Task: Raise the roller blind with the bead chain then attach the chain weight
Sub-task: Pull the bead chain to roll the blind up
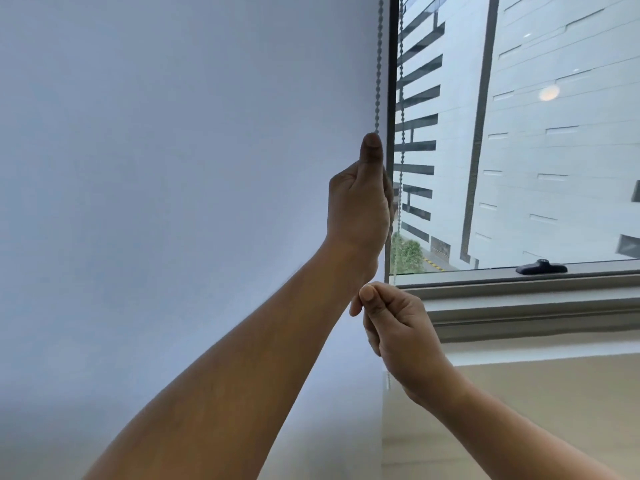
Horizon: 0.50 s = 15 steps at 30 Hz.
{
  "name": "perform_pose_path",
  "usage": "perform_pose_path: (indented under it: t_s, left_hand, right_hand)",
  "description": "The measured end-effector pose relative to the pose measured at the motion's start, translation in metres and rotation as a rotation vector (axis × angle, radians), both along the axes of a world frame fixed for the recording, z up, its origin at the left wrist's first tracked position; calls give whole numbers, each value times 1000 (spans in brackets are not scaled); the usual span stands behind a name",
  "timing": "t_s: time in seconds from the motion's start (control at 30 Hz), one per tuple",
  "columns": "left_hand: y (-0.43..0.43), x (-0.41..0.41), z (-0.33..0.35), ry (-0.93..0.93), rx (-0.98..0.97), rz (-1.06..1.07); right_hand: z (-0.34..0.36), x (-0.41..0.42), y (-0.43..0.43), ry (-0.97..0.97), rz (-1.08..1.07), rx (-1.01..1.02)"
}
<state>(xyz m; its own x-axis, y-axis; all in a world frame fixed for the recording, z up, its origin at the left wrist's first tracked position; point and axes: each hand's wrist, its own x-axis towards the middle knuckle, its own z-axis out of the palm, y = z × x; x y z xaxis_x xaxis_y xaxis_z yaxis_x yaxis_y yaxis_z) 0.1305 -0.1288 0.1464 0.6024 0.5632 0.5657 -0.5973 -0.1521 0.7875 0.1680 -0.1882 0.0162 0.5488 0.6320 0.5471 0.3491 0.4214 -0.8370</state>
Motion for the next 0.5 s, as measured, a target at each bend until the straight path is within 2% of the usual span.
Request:
perform_pose_path:
  t_s: [0.2, 0.3, 0.37, 0.43, 0.5]
  left_hand:
    - [-3, -3, -25, 21, -5, -4]
    - [-2, -2, -53, 88, 24, 35]
    - [1, 0, -75, 208, 89, 103]
    - [5, 2, -99, 377, 150, 139]
    - [7, 1, -122, 505, 167, 163]
  right_hand:
    - [-18, 6, -16, -247, -139, -125]
    - [-35, 10, -28, -581, -316, -265]
    - [-40, 11, -37, -869, -408, -457]
    - [-40, 12, -44, -1065, -338, -637]
    - [-35, 17, -48, -1181, -283, -769]
